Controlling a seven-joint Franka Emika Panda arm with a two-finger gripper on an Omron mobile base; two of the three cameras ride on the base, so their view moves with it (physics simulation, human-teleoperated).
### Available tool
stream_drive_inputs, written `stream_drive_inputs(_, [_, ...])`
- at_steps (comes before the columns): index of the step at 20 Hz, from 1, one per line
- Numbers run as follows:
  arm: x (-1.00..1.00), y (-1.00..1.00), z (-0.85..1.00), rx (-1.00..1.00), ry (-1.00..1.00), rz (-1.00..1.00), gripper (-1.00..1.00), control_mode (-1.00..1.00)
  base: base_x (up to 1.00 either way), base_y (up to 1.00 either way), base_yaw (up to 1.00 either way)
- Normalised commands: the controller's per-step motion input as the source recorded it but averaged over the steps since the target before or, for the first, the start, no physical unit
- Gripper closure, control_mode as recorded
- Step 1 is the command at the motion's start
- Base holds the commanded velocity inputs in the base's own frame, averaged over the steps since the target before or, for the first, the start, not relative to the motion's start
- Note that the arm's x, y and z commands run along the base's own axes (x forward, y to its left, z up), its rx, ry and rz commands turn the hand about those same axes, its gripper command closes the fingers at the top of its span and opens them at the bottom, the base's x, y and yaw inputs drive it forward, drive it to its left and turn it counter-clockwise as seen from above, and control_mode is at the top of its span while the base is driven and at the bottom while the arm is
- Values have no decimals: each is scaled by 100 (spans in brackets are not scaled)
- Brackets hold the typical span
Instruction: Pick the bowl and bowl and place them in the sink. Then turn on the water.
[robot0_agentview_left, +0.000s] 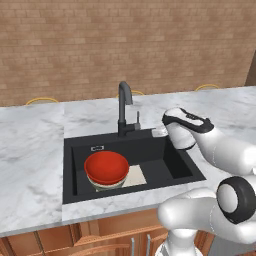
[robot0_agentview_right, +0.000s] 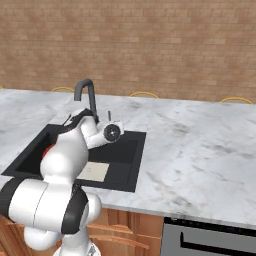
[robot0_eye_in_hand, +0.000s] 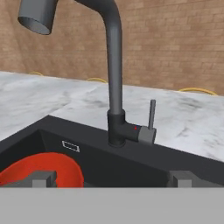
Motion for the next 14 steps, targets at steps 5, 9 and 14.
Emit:
stream_drive_inputs(5, [20, 0, -34, 0, -2, 0, -100, -100, 0, 0, 0])
stream_drive_inputs(9, [36, 0, -9, 2, -2, -1, -100, -100, 0, 0, 0])
stream_drive_inputs(14, [37, -6, 0, 1, -3, -6, -100, -100, 0, 0, 0])
